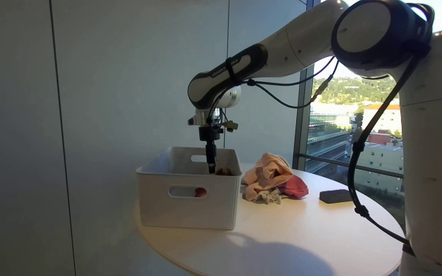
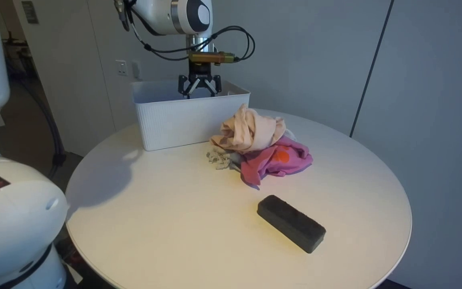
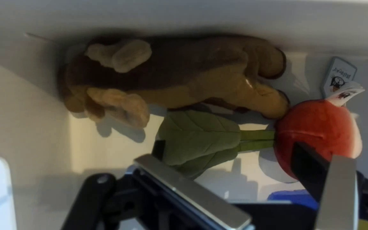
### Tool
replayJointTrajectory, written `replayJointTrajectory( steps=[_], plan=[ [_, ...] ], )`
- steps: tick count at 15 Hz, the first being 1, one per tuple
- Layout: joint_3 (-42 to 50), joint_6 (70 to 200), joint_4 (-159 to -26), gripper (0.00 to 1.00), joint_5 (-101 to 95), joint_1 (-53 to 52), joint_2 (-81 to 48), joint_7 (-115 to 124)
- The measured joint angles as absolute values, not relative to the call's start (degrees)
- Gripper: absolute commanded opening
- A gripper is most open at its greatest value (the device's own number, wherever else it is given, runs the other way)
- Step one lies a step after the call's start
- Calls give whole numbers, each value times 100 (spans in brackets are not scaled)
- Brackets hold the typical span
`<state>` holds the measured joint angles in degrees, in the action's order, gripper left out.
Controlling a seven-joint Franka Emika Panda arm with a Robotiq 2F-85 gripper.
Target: Remove the clothes and moose toy from the white basket
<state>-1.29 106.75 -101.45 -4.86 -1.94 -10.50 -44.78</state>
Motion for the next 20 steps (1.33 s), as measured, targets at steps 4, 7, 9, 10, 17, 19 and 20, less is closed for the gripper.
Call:
replayJointTrajectory(
  steps=[4, 7, 9, 10, 17, 19, 20],
  plan=[
    [-132, 11051, -10145, 100, -384, -180, -1361, -4108],
    [-132, 11330, -10145, 100, -383, -140, -1539, -3854],
    [-120, 11552, -10144, 100, -499, -103, -1591, -3750],
    [-101, 11655, -10144, 100, -720, -96, -1600, -3667],
    [-25, 11343, -10113, 100, -1239, 14, -1661, -3298],
    [-26, 11062, -10087, 100, -1215, 55, -1704, -3269],
    [-25, 10958, -10072, 100, -1215, 69, -1723, -3238]
  ],
)
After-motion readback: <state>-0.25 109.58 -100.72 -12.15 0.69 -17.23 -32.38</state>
